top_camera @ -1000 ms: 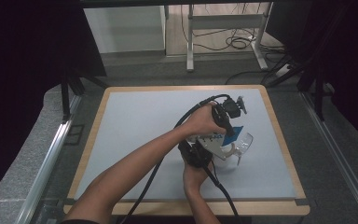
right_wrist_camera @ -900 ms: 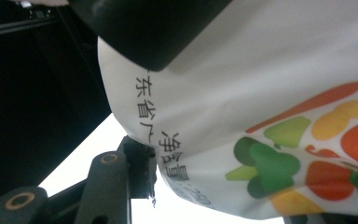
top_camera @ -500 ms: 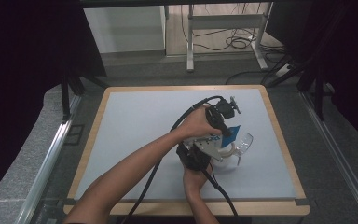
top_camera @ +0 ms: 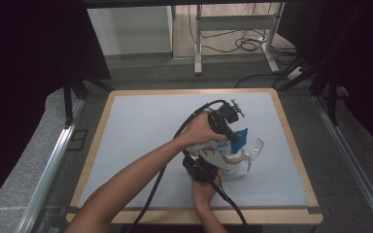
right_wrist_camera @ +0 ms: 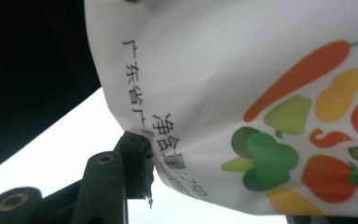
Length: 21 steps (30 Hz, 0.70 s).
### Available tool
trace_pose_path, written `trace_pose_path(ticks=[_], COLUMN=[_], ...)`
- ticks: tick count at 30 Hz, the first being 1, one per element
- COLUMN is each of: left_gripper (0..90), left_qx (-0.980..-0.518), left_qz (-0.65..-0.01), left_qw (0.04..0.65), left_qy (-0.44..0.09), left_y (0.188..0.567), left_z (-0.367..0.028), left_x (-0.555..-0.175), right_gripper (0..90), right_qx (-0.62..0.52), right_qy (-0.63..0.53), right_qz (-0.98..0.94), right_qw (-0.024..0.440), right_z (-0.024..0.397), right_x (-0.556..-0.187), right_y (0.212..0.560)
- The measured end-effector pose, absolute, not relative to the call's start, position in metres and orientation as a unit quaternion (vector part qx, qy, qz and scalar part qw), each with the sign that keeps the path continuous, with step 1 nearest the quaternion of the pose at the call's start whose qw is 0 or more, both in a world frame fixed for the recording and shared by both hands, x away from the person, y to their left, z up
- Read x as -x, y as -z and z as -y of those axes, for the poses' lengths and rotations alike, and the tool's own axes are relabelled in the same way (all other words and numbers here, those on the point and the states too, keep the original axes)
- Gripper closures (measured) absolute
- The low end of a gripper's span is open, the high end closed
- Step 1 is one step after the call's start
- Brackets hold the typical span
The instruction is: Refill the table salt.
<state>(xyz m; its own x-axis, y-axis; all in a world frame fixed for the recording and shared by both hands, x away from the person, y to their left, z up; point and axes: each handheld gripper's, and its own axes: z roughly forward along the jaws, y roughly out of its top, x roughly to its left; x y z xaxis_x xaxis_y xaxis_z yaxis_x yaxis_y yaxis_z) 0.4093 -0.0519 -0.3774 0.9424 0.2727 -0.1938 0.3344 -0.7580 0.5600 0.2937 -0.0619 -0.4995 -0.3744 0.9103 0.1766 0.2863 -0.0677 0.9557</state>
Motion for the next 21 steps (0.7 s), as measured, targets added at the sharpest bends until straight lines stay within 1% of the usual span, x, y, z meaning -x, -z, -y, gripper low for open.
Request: trace_pose_path(ticks=[8,21], left_gripper=[89.6,89.7], left_qx=[-0.924,-0.897], left_qz=[-0.174,-0.18], left_qw=[0.337,0.397], left_qy=[0.055,0.073], left_y=[0.376,0.371], left_z=[0.036,0.003], left_x=[-0.408,-0.402], right_gripper=[47.6,43.6], right_qx=[-0.474,-0.445], right_qy=[-0.53,-0.492], right_qz=[-0.642,-0.68], right_qw=[0.288,0.312], right_z=[0.062,0.068], right_x=[-0.291,-0.281], right_y=[0.507,0.517])
